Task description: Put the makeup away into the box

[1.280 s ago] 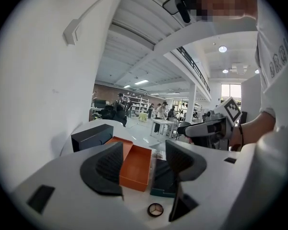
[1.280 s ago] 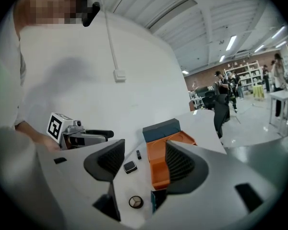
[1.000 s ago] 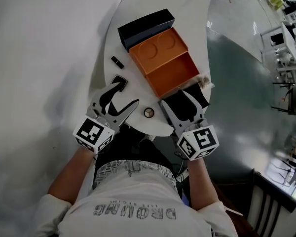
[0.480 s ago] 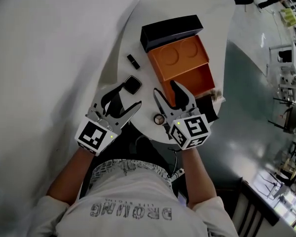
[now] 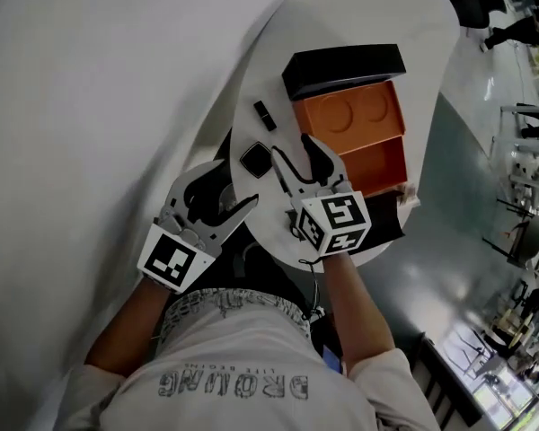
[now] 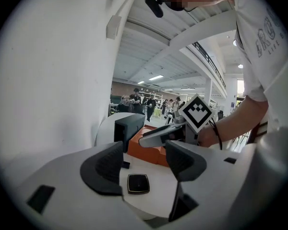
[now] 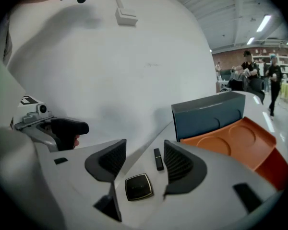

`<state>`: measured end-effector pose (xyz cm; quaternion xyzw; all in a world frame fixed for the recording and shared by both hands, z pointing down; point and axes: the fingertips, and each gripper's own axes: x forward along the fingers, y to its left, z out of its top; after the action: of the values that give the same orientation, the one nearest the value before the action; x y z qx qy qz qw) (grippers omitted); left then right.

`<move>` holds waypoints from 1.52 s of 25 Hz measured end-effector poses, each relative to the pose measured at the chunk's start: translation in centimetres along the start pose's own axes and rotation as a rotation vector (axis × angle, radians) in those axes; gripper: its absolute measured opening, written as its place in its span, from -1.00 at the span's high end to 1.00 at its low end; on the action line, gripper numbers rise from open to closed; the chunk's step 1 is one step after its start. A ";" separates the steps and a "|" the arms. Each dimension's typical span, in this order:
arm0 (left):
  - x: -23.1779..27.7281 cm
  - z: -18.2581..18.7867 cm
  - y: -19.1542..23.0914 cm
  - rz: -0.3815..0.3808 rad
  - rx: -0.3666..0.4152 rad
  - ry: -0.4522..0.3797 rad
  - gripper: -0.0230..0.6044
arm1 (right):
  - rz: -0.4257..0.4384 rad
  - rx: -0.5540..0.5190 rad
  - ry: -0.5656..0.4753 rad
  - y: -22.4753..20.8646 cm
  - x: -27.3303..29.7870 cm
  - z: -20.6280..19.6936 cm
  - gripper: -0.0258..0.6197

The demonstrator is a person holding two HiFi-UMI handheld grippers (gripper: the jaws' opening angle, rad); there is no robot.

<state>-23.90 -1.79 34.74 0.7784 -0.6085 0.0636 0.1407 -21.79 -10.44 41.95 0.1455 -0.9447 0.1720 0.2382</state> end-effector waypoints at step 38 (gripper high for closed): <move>-0.1 -4.0 2.5 0.037 -0.111 0.103 0.03 | -0.047 -0.077 0.239 -3.1 12.6 -5.8 0.31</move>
<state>-26.05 -1.06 38.89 0.7537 -0.6173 0.0723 0.2138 -29.04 -13.37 53.86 0.1368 -0.9118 0.1460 0.3587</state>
